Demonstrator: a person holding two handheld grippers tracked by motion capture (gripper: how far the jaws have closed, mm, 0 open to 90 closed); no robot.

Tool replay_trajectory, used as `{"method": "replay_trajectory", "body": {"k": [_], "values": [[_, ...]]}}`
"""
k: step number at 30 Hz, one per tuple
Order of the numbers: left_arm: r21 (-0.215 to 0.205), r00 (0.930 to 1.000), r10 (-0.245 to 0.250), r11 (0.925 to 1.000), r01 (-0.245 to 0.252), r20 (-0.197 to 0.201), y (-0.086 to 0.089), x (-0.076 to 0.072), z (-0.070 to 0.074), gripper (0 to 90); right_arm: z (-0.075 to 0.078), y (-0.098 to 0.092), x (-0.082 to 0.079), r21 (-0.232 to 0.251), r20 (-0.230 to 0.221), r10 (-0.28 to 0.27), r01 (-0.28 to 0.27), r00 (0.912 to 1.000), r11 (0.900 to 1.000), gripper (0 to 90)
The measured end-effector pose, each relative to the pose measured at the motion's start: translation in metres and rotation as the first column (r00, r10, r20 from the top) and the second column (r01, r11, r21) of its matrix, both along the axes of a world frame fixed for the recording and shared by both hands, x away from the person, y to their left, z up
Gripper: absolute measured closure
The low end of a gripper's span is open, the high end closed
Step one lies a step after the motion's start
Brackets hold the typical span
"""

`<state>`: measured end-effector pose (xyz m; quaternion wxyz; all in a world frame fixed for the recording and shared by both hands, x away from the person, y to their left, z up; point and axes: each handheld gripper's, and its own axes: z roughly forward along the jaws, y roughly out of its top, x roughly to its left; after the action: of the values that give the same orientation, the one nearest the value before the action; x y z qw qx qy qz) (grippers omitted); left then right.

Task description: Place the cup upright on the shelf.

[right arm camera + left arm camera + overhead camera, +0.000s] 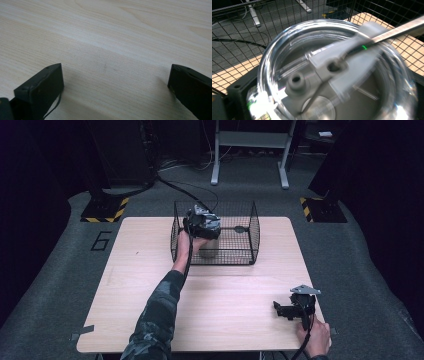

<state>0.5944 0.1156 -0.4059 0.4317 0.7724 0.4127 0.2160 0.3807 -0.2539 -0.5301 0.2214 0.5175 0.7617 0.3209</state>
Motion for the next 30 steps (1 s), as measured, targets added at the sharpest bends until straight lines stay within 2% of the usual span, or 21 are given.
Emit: {"method": "replay_trajectory", "body": {"k": [12, 18, 19, 20, 21, 27, 30], "values": [[0.047, 0.9994, -0.034, 0.9983, 0.034, -0.009, 0.009, -0.017, 0.029, 0.0, 0.0, 0.0, 0.0, 0.0, 0.0, 0.0, 0.0, 1.0, 1.0, 0.0], [0.016, 0.9975, -0.071, 0.9974, 0.071, -0.001, 0.019, -0.03, 0.041, 0.0, 0.0, 0.0, 0.0, 0.0, 0.0, 0.0, 0.0, 1.0, 1.0, 0.0], [0.005, 0.997, -0.077, 0.997, 0.077, 0.005, 0.02, -0.033, 0.044, 0.0, 0.0, 0.0, 0.0, 0.0, 0.0, 0.0, 0.0, 1.0, 1.0, 0.0], [0.013, 0.9963, -0.085, 0.9963, 0.084, 0.014, 0.023, -0.036, 0.047, 0.0, 0.0, 0.0, 0.0, 0.0, 0.0, 0.0, 0.0, 1.0, 1.0, 0.0], [-0.003, 0.9956, -0.09, 0.996, 0.09, 0.026, 0.024, -0.04, 0.05, 0.0, 0.0, 0.0, 0.0, 0.0, 0.0, 0.0, 0.0, 1.0, 1.0, 0.0], [-0.011, 0.9908, -0.122, 0.9923, 0.123, 0.058, 0.038, -0.06, 0.065, 0.0, 0.0, 0.0, 0.0, 0.0, 0.0, 0.0, 0.0, 1.0, 1.0, 0.0], [-0.001, 0.9886, -0.129, 0.9915, 0.13, 0.077, 0.048, -0.072, 0.069, 0.0, 0.0, 0.0, 0.0, 0.0, 0.0, 0.0, 0.0, 1.0, 1.0, 0.0]]}}
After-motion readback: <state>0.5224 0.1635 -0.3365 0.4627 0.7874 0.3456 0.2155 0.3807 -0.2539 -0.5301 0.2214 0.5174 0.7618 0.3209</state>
